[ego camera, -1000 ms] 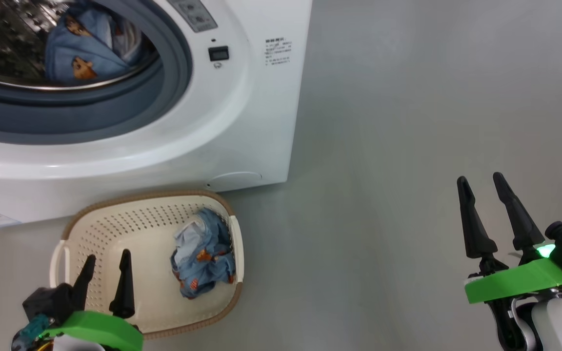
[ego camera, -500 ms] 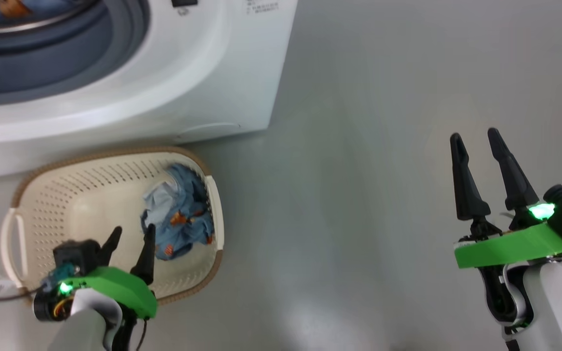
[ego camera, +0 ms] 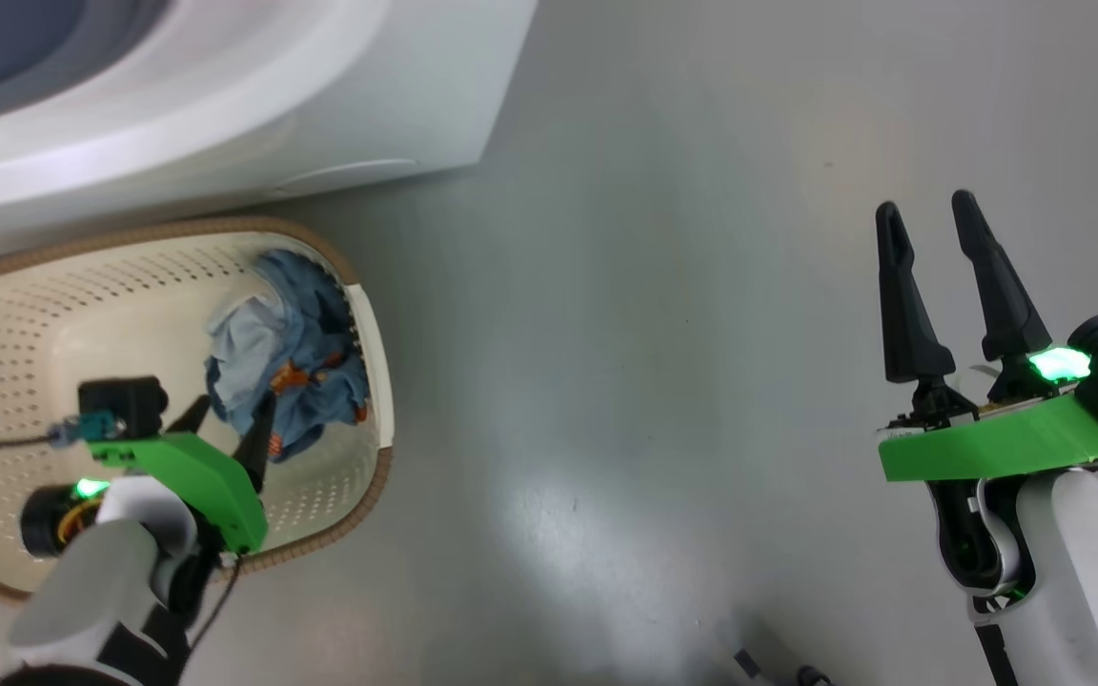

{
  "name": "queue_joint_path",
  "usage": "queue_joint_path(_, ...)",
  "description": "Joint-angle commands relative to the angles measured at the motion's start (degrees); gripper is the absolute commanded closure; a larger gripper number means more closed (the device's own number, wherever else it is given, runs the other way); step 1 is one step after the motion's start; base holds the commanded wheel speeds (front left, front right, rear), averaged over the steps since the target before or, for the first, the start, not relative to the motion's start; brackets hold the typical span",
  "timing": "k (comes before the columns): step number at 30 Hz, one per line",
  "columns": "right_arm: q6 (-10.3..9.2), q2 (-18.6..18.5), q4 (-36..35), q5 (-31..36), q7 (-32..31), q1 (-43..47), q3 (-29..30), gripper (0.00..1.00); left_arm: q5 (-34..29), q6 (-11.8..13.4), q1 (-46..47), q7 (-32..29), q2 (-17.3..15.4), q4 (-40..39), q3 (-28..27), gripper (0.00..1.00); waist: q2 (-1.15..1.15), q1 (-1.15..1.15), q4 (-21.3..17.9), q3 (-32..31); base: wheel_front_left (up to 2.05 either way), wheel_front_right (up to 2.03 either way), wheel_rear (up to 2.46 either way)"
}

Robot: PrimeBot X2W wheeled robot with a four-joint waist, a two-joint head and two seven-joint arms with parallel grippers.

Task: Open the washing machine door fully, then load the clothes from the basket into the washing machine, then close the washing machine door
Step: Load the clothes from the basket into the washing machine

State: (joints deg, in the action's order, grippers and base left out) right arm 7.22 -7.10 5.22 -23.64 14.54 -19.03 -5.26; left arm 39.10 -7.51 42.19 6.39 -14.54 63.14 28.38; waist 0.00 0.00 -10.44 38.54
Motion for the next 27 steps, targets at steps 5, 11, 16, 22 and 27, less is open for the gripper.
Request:
queue_joint_path(5, 0.26, 0.3, -1.7, 0.9, 0.5, -0.4, -1.3, 0.0, 3.5, 0.0, 3.3, -3.0, -4.3, 0.8, 2.3, 0.0, 0.0, 0.0, -1.9, 3.2, 0.0, 0.0, 0.0)
queue_joint_path(11, 0.26, 0.8, -2.2, 0.8, 0.5, -1.0, -2.0, 0.0, 6.3, 0.0, 6.5, -5.1, -6.1, 2.0, 5.4, 0.0, 0.0, 0.0, -2.9, 5.1, 0.0, 0.0, 0.0)
queue_joint_path(16, 0.26, 1.3, -2.4, 0.9, 0.5, -1.4, -2.5, 0.0, 8.1, 0.0, 8.7, -6.7, -7.0, 3.0, 7.7, 0.0, 0.0, 0.0, -3.5, 6.5, 0.0, 0.0, 0.0)
queue_joint_path(22, 0.26, 1.6, -2.6, 1.1, 0.5, -1.6, -3.7, 0.0, 10.0, 0.0, 10.1, -7.8, -7.1, 4.3, 9.9, 0.0, 0.0, 0.0, -4.2, 7.6, 0.0, 0.0, 0.0)
queue_joint_path(27, 0.26, 1.7, -3.3, 1.1, 0.5, -1.5, -3.9, 0.0, 10.8, 0.0, 11.5, -8.4, -7.1, 5.3, 11.7, 0.0, 0.0, 0.0, -4.6, 9.0, 0.0, 0.0, 0.0)
